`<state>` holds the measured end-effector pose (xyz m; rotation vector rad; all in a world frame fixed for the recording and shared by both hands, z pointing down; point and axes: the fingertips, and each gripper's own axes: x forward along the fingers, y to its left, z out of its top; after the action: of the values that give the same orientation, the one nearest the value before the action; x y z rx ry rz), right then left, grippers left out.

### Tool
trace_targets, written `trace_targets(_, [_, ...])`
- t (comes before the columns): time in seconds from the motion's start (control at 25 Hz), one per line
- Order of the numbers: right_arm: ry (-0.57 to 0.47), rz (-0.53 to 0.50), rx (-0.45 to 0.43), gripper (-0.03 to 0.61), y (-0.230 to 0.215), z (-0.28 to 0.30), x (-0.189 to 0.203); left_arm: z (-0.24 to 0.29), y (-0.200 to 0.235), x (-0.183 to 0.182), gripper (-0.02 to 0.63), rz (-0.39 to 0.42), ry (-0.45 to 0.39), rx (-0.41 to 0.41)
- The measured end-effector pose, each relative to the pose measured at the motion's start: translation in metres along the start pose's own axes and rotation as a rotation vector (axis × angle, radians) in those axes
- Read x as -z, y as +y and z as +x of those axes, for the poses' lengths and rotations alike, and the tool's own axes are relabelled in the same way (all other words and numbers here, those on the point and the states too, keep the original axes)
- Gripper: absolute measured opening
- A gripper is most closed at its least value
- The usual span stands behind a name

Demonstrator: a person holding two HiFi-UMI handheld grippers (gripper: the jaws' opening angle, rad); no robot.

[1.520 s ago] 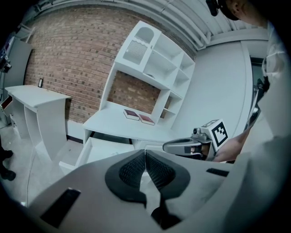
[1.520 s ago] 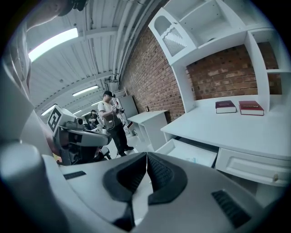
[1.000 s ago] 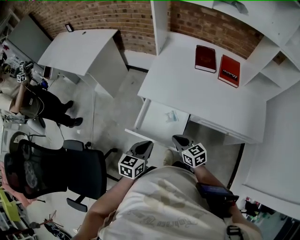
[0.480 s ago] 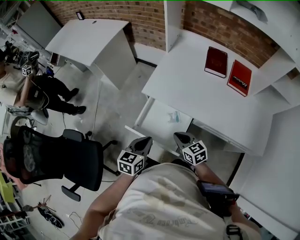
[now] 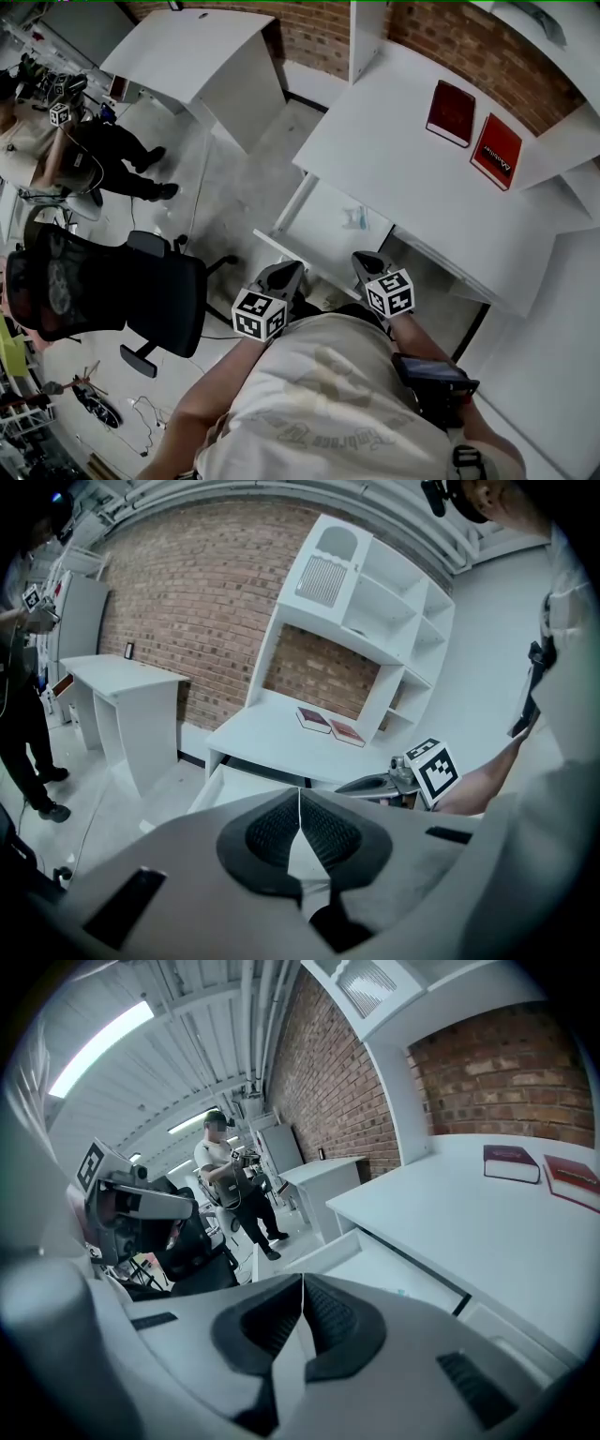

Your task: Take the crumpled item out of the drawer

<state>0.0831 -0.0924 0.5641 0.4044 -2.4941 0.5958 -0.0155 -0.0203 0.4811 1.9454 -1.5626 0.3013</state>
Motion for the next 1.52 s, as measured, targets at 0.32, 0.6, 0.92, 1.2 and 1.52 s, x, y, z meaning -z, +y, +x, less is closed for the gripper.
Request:
trace_targets(0.32, [0.049,0.009,0.031,0.025,-0.009,0.015,0.01,0.0,0.017,0.0,0.023,-0.028,-0.003,-0.017])
trace_targets(0.6, [0.1,0.0,0.054,0.025,-0.019,0.029,0.014,0.019,0.021,0.004,0.023,-0.044,0.019,0.016])
trace_targets(0.92, [0.161,-0.021,0.054,0.025,-0.027,0.05,0.019,0.026,0.034,0.009,0.023,-0.071,0.046,0.018])
trace_targets(1.2, [0.213,-0.044,0.067,0.025,-0.044,0.068,0.028,0.036,0.036,0.016,0.023,-0.083,0.065,0.018])
trace_targets(1.52, [0.286,-0.058,0.115,0.026,-0.06,0.09,0.045,0.043,0.045,0.031,0.023,-0.113,0.086,0.022])
